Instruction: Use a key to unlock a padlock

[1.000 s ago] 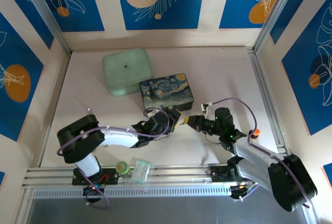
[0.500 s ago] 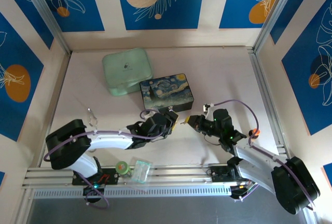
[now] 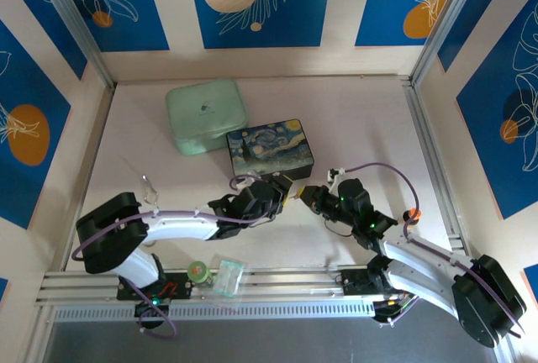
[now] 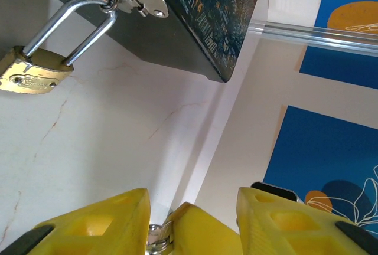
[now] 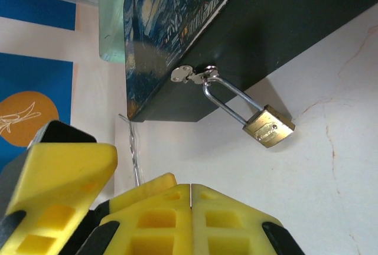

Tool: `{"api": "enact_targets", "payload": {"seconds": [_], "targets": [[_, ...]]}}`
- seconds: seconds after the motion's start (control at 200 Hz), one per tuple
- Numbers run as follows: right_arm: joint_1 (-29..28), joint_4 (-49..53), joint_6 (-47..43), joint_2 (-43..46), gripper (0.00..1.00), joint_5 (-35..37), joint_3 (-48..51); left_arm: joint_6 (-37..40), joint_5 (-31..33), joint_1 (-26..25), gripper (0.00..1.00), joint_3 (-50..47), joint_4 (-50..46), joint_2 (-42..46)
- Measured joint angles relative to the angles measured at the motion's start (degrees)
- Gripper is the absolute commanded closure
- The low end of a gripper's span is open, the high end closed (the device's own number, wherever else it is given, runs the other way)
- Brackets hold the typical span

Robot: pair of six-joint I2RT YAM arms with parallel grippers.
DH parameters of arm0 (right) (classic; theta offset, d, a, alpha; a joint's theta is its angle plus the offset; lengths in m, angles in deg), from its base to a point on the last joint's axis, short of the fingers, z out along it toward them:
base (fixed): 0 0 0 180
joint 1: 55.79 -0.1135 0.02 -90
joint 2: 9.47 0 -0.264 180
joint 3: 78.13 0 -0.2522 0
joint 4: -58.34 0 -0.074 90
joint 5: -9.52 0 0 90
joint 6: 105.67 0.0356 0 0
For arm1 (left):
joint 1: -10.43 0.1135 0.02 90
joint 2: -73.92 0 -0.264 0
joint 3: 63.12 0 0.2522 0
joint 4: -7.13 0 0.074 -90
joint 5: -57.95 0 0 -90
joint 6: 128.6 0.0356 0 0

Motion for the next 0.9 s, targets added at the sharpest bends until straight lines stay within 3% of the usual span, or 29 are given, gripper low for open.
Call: {"api": "enact_targets", "payload": {"seconds": [0.215, 0.395, 0.62, 0.9], "targets": [[-0.1, -0.4, 0.7, 1.6, 1.0, 2.3, 0.0, 0.0, 0.0, 0.0, 0.52, 0.0, -1.8, -0.1], [-1.2, -0.5, 0.7, 2.2, 1.0, 4.0, 0.0, 0.0, -0.3, -0.1, 0.55, 0.4, -2.2, -0.8], [-2.4, 0.0, 0.7, 1.3, 1.0, 5.3, -0.5, 0.2, -0.2, -0.5, 0.75, 1.1, -1.8, -1.1], [-2.6, -0.5, 0.7, 1.3, 1.0, 6.4, -0.7, -0.1, -0.2, -0.5, 0.88, 1.1, -2.2, -1.1]]}}
